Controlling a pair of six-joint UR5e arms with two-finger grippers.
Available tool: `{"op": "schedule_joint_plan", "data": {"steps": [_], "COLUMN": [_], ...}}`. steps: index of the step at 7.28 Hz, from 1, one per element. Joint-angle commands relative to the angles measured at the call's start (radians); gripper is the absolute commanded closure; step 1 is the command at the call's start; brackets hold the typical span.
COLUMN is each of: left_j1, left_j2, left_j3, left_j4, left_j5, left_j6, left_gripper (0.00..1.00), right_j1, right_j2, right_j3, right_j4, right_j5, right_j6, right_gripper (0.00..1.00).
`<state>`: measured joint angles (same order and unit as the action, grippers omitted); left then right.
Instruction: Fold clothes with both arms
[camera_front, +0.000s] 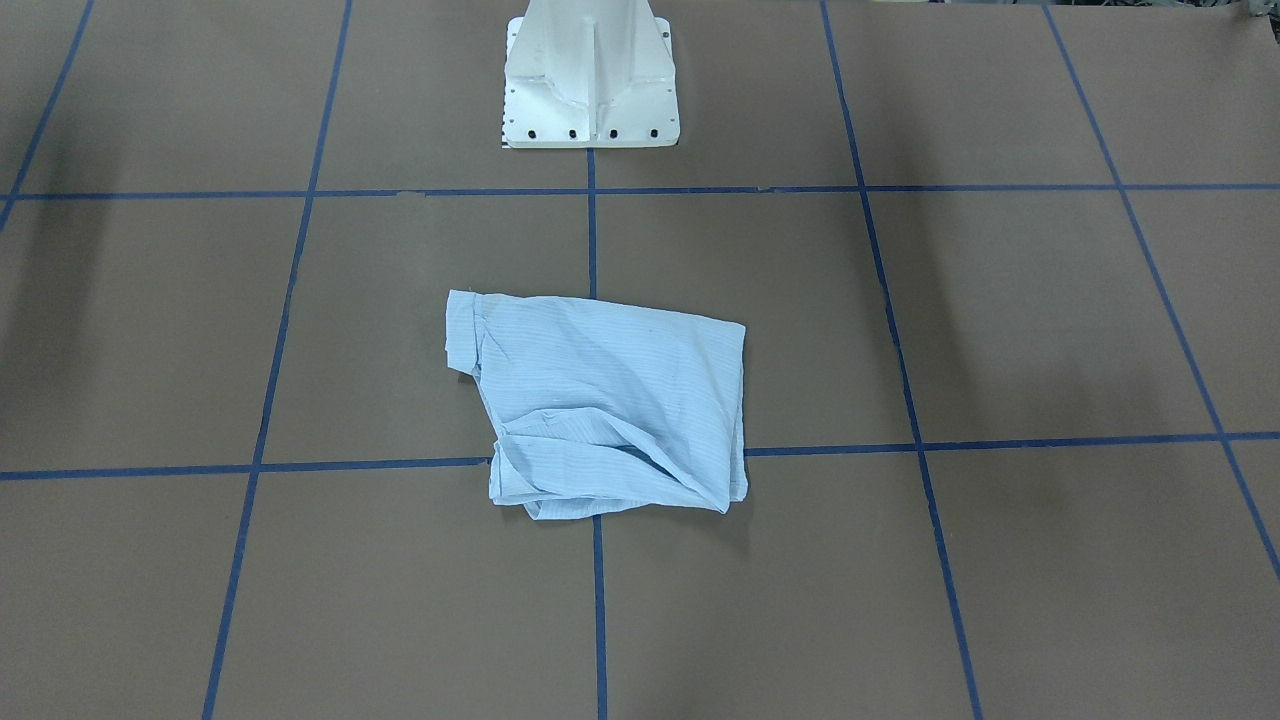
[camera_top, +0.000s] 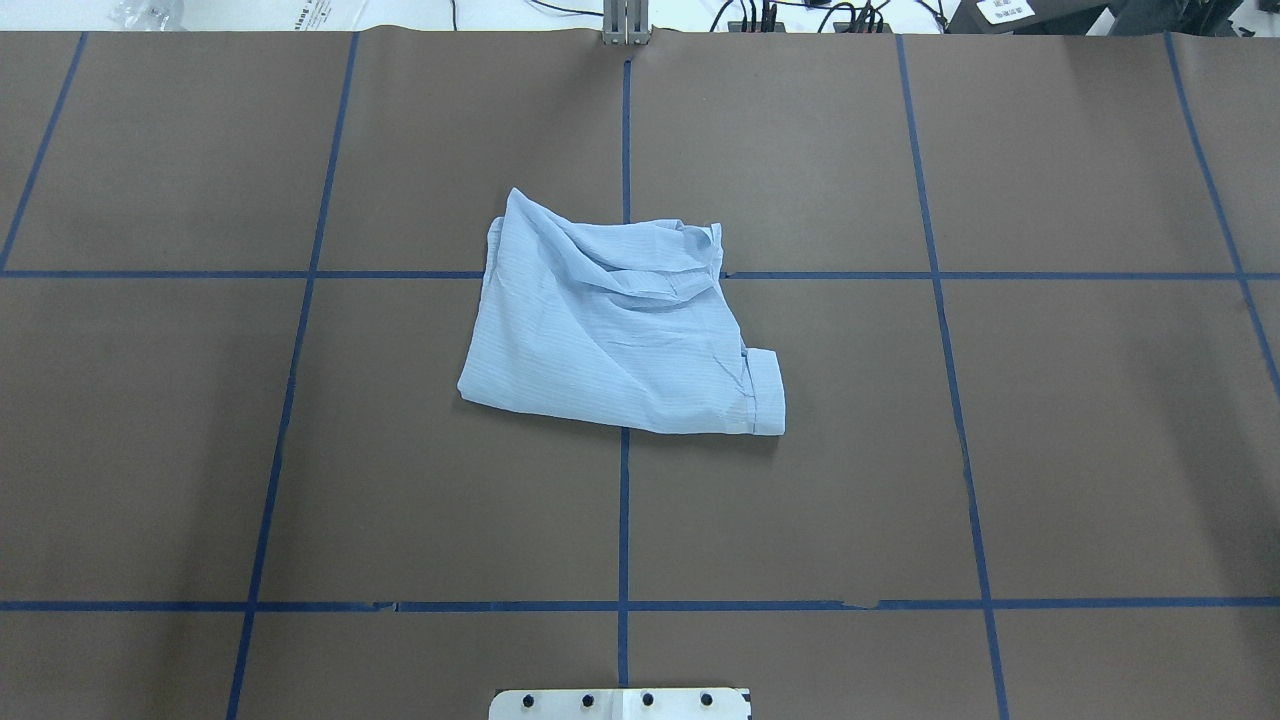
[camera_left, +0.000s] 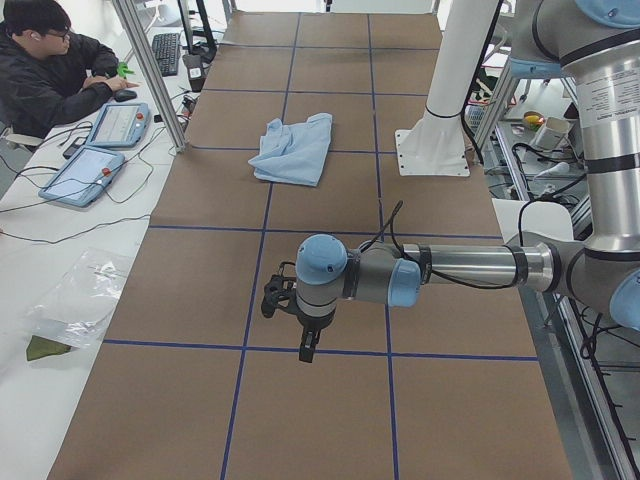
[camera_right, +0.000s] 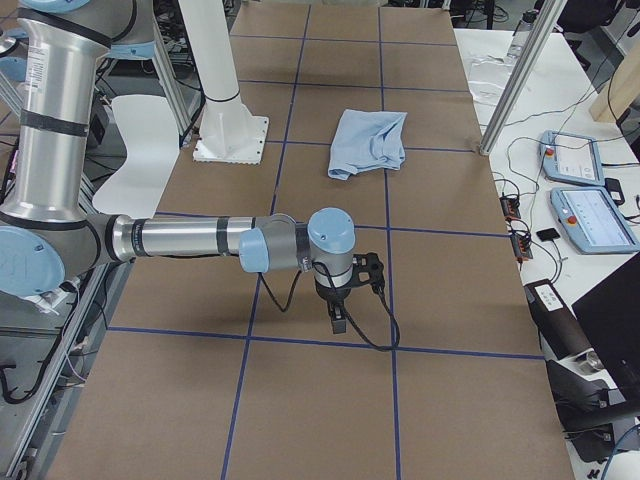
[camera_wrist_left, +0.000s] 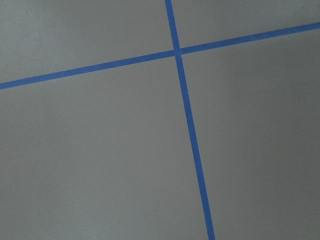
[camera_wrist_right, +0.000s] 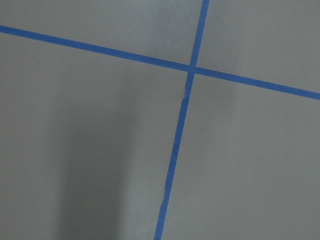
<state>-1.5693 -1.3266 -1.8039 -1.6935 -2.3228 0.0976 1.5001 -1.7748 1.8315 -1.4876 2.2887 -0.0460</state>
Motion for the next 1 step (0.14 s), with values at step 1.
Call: {"op": "schedule_joint_plan", "data": {"steps": [1], "left_j1": [0.0], "left_j2": [0.004], "left_j3": [0.002], "left_j4": [0.0], "left_j5": [0.0], "left_j6": [0.004], "left_gripper": [0.0], "right_j1": [-0.003], "right_j2": [0.0], "right_j3": [0.0], "right_j4": [0.0], "right_j5": [0.0], "right_j6": [0.002], "right_gripper": [0.0]}}
